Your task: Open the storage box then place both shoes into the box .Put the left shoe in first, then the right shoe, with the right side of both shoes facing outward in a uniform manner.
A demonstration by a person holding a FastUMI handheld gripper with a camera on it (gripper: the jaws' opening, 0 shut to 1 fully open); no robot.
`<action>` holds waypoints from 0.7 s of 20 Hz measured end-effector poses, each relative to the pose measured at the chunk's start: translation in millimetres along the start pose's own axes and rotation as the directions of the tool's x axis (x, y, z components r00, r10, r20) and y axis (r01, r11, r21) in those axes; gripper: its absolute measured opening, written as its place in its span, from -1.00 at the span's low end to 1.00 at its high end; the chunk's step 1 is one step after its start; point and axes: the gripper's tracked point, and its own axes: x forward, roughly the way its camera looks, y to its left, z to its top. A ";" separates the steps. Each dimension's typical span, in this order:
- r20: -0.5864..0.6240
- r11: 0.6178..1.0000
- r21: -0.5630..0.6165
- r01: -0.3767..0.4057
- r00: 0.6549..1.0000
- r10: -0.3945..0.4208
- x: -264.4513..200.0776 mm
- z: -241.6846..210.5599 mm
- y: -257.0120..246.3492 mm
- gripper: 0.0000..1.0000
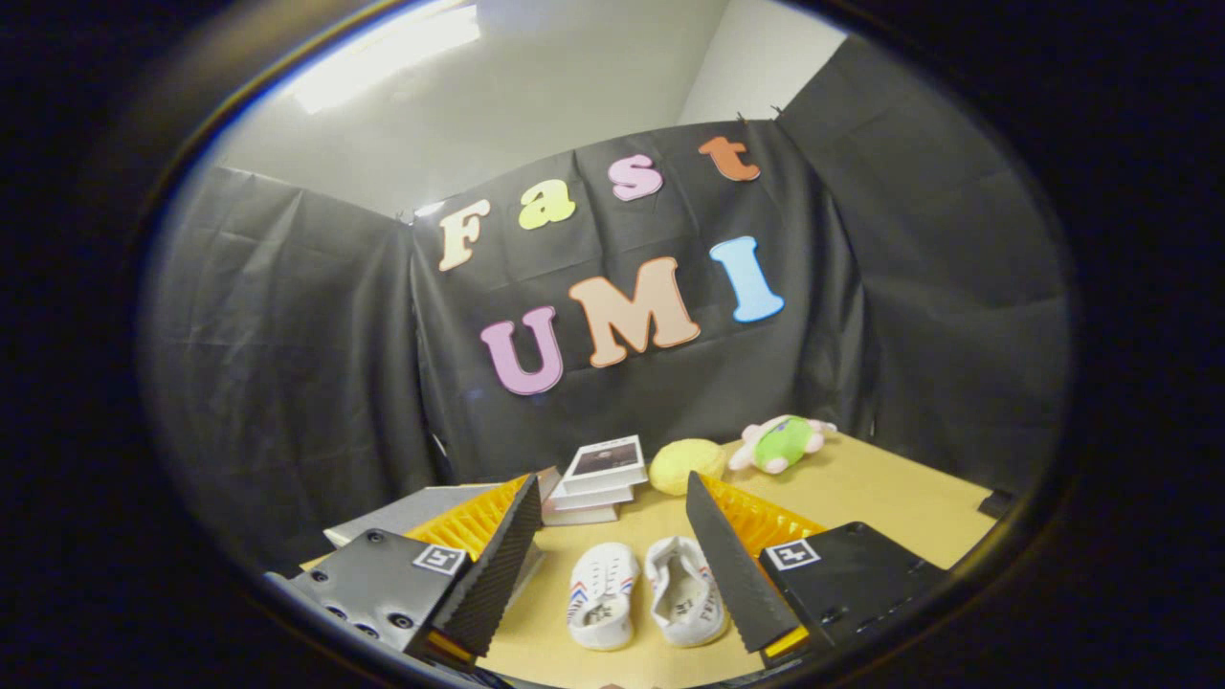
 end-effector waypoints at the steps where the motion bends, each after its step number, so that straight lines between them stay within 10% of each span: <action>1: -0.012 0.999 0.037 -0.010 1.000 0.011 1.9 -5.8 4.7 0.94; 8: -0.096 0.940 0.338 -0.038 0.993 0.075 10.3 -50.0 35.1 0.99; 14: -0.203 0.746 0.666 -0.009 0.960 0.193 27.8 -114.9 84.5 1.00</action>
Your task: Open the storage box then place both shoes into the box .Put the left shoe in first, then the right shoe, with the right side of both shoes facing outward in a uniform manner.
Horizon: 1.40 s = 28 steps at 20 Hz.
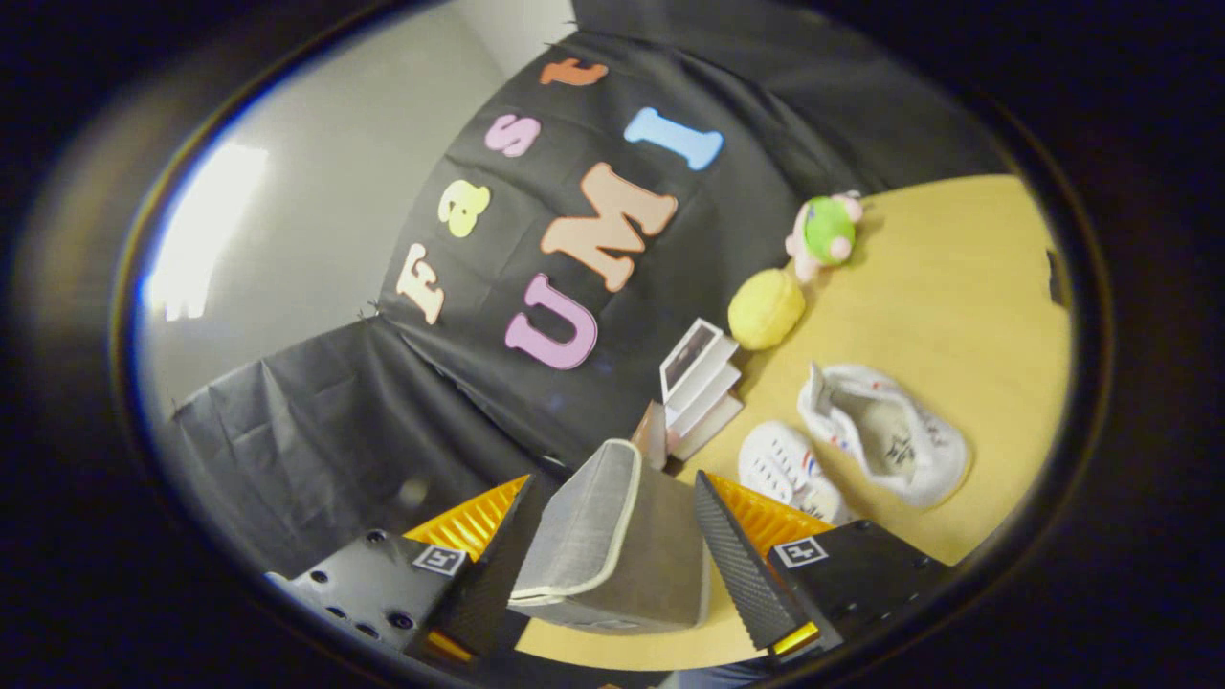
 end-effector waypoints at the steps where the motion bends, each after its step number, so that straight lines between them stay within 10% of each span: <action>1: -0.049 0.999 0.041 -0.009 0.999 0.011 5.4 -16.2 0.2 1.00; 8: -0.239 0.967 0.255 0.018 0.970 0.045 44.1 -82.3 3.2 0.96; 16: -0.234 0.928 0.373 0.022 0.970 0.071 61.1 -71.1 19.2 -0.41; 19: -0.214 0.973 0.231 -0.008 0.975 0.059 66.4 -61.6 43.8 -0.92; 28: -0.218 0.966 -0.092 -0.243 0.951 0.218 75.9 -89.8 211.2 -0.88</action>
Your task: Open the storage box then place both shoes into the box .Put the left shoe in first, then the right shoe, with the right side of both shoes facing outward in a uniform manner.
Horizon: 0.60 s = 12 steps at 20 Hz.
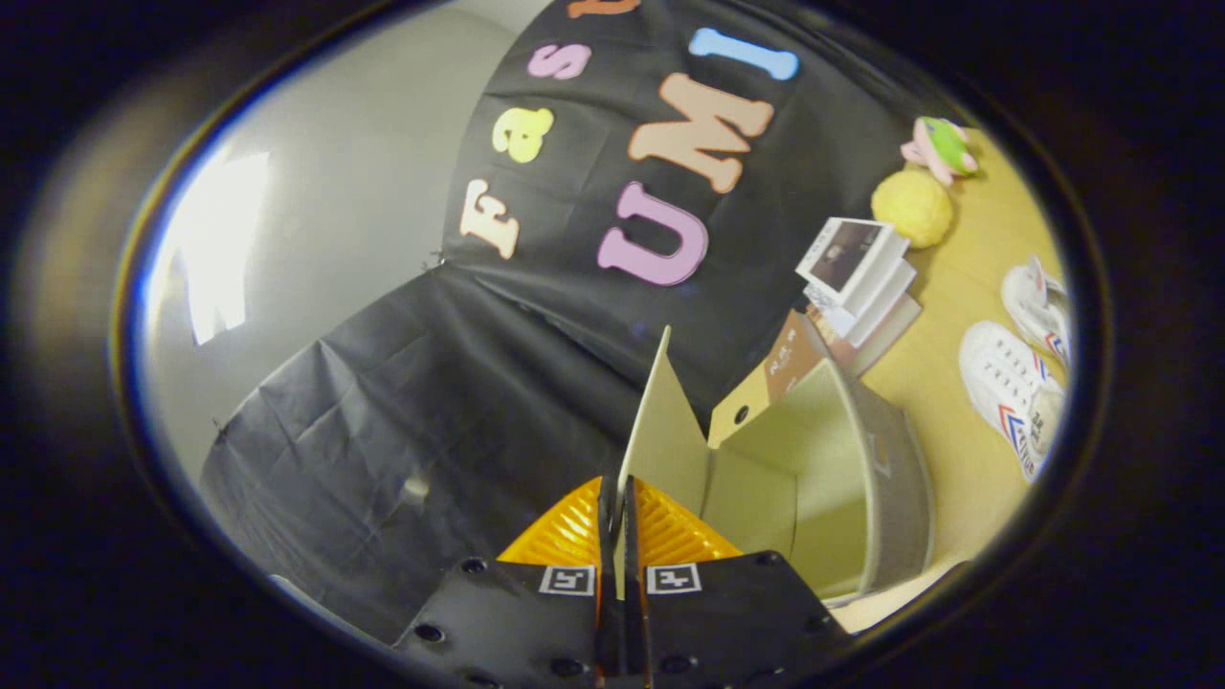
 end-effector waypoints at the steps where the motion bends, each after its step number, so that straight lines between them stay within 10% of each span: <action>1: -0.008 0.998 -0.059 -0.013 1.000 0.013 9.9 -11.7 19.2 -0.89; 5: -0.105 0.987 -0.143 -0.075 0.993 0.060 51.6 -79.1 70.6 -0.88; 9: -0.264 0.976 -0.156 -0.151 0.959 0.106 82.3 -142.8 79.7 -0.40; 12: -0.294 0.950 -0.267 -0.161 0.952 0.079 74.8 -155.8 57.4 0.44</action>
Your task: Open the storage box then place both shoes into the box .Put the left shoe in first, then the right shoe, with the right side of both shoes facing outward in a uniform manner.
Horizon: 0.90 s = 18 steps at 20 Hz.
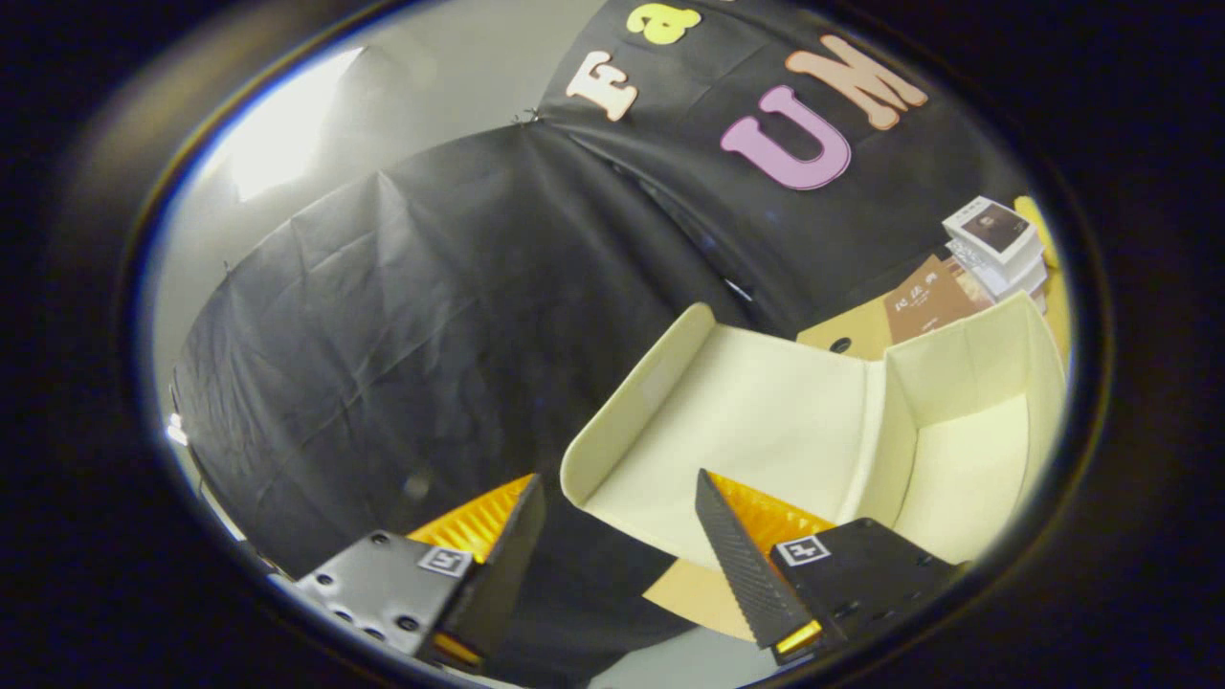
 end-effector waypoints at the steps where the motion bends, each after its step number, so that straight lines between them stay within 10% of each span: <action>1: 0.027 0.998 -0.060 0.029 0.999 -0.028 -10.6 6.8 -11.7 0.72; 2: 0.061 0.990 -0.119 0.070 0.996 -0.063 -24.0 17.7 -25.6 1.00; 11: 0.246 0.780 -0.279 0.560 0.827 -0.506 -220.7 83.6 -238.9 0.99; 18: 0.032 0.724 -0.191 0.663 0.741 -0.670 -274.6 38.6 -355.7 0.97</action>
